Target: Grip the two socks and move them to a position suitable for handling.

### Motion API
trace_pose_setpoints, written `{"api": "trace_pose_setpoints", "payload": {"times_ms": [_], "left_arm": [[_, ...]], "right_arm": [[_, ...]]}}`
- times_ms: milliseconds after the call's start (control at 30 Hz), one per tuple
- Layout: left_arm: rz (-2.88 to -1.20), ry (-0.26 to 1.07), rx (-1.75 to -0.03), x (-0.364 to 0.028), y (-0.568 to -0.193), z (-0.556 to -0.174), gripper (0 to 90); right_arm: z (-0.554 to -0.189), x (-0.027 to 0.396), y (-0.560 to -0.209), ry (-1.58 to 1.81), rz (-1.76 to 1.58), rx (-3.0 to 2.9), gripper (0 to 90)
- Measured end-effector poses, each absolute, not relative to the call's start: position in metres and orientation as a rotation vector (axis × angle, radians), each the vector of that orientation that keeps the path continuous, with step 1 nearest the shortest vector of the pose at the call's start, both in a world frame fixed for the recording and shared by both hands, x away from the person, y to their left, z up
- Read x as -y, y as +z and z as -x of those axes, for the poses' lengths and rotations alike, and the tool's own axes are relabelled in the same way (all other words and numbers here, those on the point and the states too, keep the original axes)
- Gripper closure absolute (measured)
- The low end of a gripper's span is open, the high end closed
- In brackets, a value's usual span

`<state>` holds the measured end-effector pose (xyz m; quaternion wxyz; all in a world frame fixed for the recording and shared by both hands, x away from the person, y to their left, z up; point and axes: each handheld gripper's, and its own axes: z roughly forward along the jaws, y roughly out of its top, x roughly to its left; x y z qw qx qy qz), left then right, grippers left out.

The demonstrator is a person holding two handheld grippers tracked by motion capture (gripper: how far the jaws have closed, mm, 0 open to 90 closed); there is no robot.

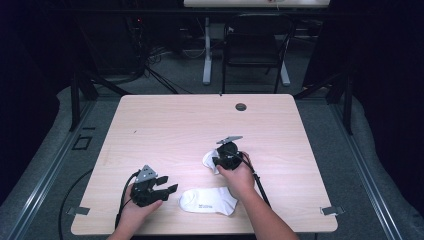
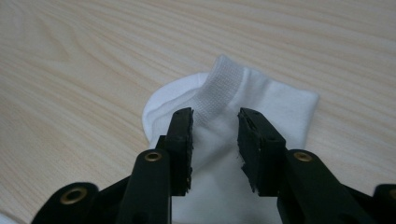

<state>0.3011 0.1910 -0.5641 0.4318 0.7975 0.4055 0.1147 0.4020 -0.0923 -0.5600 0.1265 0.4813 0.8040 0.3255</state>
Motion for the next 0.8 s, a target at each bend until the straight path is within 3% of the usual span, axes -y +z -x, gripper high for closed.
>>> {"api": "trace_pose_setpoints", "payload": {"times_ms": [367, 800], "left_arm": [[-1.985, 0.293, -1.014, -0.191, -0.565, -0.302, 46.4], [-1.984, 0.294, -1.016, -0.191, -0.565, -0.301, 46.4]], "right_arm": [[-0.394, 0.087, -0.569, 0.961, -1.365, -2.398, 73.1], [-0.363, 0.063, -0.569, 0.978, -1.232, -2.493, 73.7]]}}
